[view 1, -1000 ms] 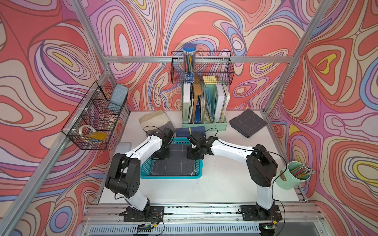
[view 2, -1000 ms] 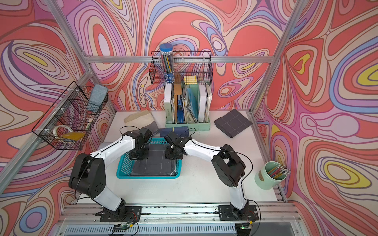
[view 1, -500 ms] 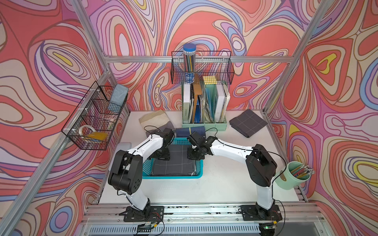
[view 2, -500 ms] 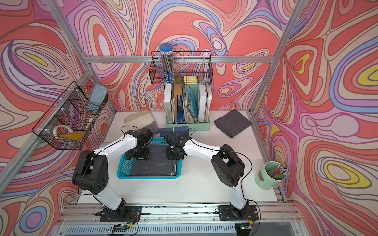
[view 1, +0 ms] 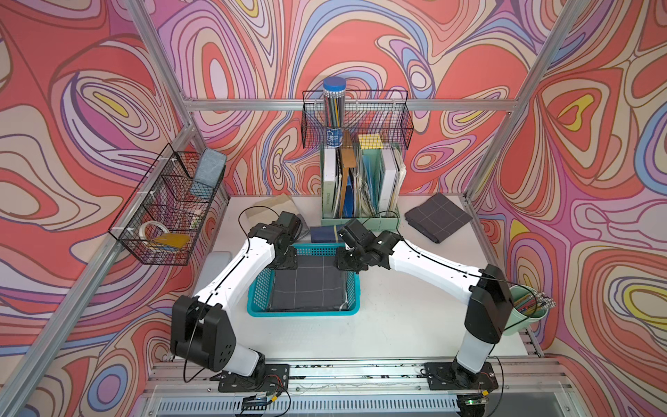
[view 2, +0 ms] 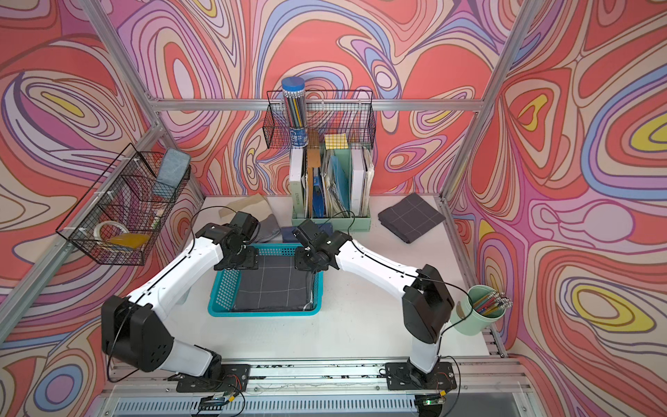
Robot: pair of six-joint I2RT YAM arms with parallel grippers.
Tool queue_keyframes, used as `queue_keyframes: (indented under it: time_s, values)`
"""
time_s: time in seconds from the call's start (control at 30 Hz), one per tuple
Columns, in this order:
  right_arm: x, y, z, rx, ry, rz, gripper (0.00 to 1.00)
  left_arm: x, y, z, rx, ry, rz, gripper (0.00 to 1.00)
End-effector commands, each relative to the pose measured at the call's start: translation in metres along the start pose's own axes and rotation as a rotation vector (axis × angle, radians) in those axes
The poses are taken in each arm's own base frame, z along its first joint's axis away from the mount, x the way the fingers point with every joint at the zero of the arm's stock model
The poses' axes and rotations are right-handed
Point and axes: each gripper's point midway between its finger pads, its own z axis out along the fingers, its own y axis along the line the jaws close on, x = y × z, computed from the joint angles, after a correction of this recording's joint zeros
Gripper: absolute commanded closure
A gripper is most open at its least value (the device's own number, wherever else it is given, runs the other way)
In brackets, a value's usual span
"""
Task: Put the folded pillowcase in the basket
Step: Move the pillowcase to the center of the board.
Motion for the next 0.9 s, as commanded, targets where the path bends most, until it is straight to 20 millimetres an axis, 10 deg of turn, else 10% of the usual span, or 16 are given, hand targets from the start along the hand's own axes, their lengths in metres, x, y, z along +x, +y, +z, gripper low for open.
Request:
queue_keyframes:
  time_s: [0.0, 0.07, 0.27, 0.47, 0.87]
  values:
    - [-0.033, -0.054, -0.042, 0.170, -0.139, 0.004, 1.00, 0.003, -0.028, -0.029, 0.155, -0.029, 0.024, 0.49]
    - [-0.053, -0.102, -0.053, 0.227, -0.185, 0.053, 1.00, 0.005, -0.052, -0.045, 0.243, -0.063, 0.051, 0.98]
    - [-0.115, -0.258, -0.074, 0.372, -0.252, 0.288, 1.00, 0.010, -0.113, -0.093, 0.477, -0.172, 0.120, 1.00]
    - [-0.164, -0.357, -0.041, 0.381, -0.196, 0.459, 1.00, 0.010, -0.145, -0.109, 0.609, -0.183, 0.135, 1.00]
    - [-0.216, -0.438, 0.042, 0.387, -0.159, 0.547, 1.00, -0.001, -0.171, -0.095, 0.613, -0.161, 0.201, 1.00]
